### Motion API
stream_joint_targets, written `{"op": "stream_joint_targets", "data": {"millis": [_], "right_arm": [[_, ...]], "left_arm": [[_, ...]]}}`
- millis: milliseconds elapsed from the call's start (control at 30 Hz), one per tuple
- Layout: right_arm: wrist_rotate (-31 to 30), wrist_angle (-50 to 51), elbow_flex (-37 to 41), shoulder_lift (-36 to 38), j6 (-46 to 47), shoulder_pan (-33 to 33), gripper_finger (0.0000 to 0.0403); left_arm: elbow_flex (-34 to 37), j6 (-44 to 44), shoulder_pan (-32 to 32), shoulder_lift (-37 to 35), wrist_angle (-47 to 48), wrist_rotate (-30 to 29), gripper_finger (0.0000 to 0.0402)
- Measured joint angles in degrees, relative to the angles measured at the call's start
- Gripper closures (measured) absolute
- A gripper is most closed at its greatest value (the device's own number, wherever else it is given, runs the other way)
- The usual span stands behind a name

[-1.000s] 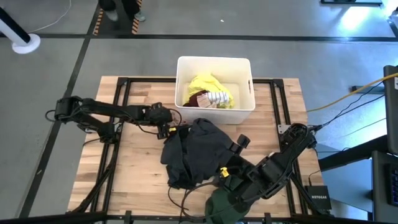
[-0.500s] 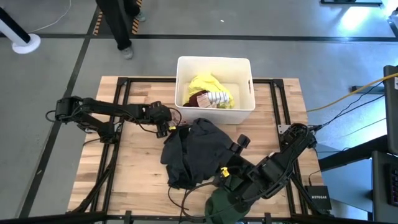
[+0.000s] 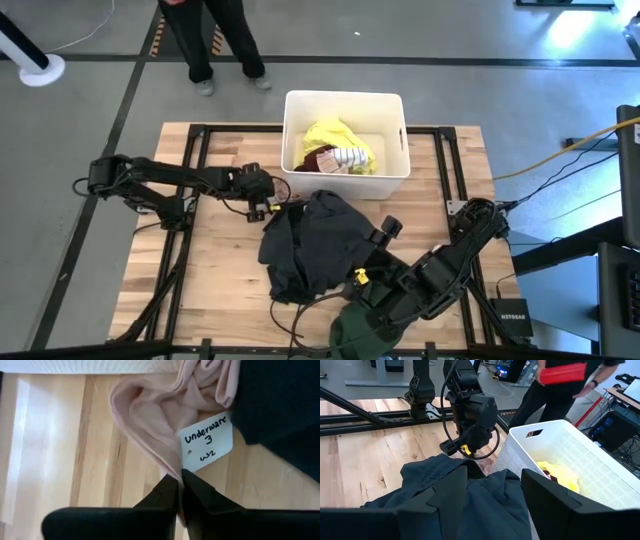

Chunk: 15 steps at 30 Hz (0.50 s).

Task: Sort clothes
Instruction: Put the pink underwear into the white bin

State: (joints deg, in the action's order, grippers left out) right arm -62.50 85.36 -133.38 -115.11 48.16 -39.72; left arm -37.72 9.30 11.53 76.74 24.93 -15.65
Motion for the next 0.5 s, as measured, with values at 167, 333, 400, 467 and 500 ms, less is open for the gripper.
{"op": "stream_joint_targets", "data": {"millis": [167, 333, 400, 467, 500], "right_arm": [[0.0, 0.0, 0.0, 0.0, 0.01, 0.0, 0.0196], [-0.01, -0.02, 0.0, 0.0, 0.01, 0.0, 0.0196], [-0.02, -0.02, 0.0, 0.0, 0.02, 0.0, 0.0196], [-0.02, -0.14, 0.0, 0.0, 0.02, 0.0, 0.0196], [-0.02, -0.18, 0.0, -0.01, 0.02, 0.0, 0.0196]], "left_arm": [[-2.92, -1.28, -0.51, -2.3, 6.37, -0.03, 0.0397], [-4.3, -1.9, -2.77, -8.48, 11.69, -0.05, 0.0396], [-4.45, -1.98, -3.73, -11.72, 12.72, -0.03, 0.0398], [-4.5, -2.03, -4.59, -15.18, 12.75, -0.05, 0.0397], [-4.5, -2.35, -5.05, -17.07, 12.76, -0.08, 0.0395]]}}
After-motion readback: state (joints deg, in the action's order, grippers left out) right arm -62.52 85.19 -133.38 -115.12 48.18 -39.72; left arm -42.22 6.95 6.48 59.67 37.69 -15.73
